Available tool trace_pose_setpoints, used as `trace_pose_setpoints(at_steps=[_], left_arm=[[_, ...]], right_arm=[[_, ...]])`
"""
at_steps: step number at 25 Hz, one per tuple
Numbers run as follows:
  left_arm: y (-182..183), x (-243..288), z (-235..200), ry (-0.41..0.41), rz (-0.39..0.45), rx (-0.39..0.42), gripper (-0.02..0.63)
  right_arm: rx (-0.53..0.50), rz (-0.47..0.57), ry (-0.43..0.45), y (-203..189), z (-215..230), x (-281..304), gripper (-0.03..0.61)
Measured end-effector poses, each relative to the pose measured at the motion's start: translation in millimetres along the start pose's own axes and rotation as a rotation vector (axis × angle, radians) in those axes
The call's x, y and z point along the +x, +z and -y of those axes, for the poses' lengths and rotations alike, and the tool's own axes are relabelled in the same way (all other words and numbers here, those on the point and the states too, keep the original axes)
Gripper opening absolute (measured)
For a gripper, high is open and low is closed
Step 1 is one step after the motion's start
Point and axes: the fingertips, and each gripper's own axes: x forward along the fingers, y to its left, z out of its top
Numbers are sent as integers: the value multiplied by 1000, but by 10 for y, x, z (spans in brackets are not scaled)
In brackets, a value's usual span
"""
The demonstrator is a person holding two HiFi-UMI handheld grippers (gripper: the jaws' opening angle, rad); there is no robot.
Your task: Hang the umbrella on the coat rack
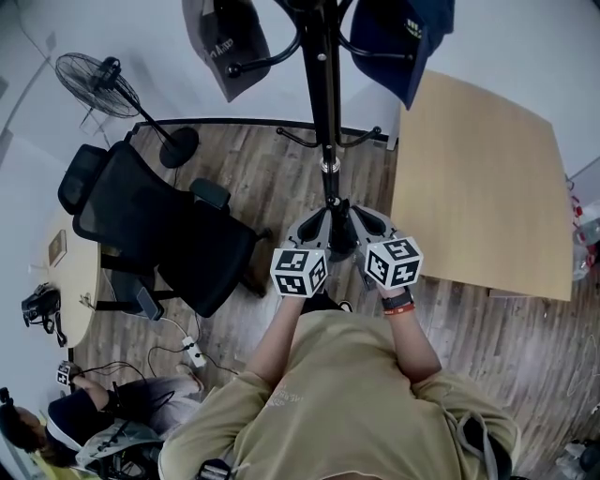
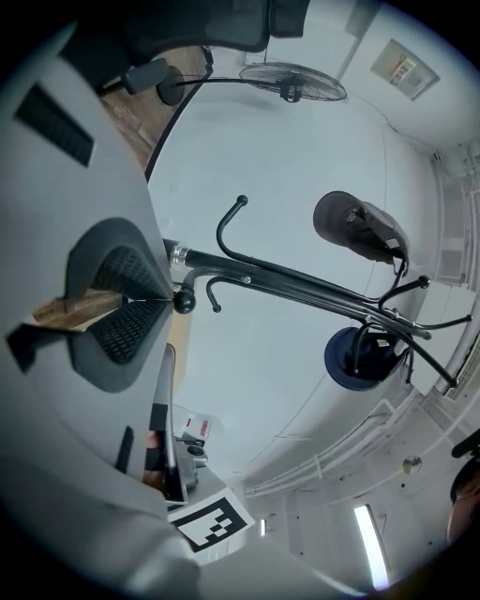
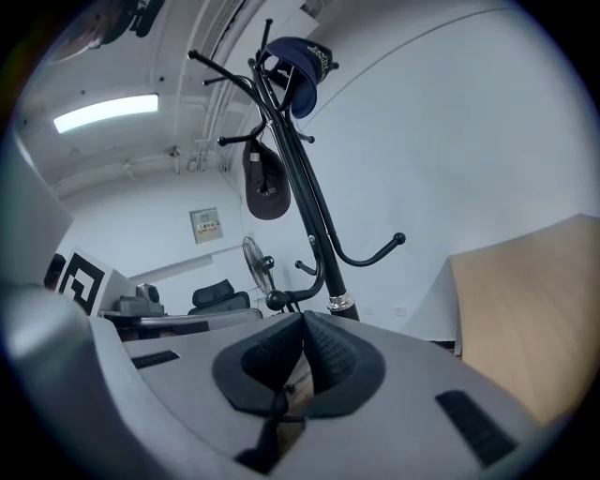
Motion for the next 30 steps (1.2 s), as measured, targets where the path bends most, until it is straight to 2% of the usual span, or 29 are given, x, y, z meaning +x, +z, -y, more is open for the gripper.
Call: trace_pose_setpoints(at_steps=[5, 10, 15, 30], left_arm=[[207, -231, -40, 55, 94, 31, 23], [298, -428, -83, 97, 133, 57, 23], [316, -545, -74, 116, 150, 80, 23], [329, -668, -24, 110, 165, 98, 23]], right_arm=[[-41, 50, -38, 123, -6, -199, 15], [-90, 96, -93, 250, 17, -375, 15], [-117, 130, -132, 303, 27, -519, 15], [-136, 150, -166, 330, -68, -640, 15]])
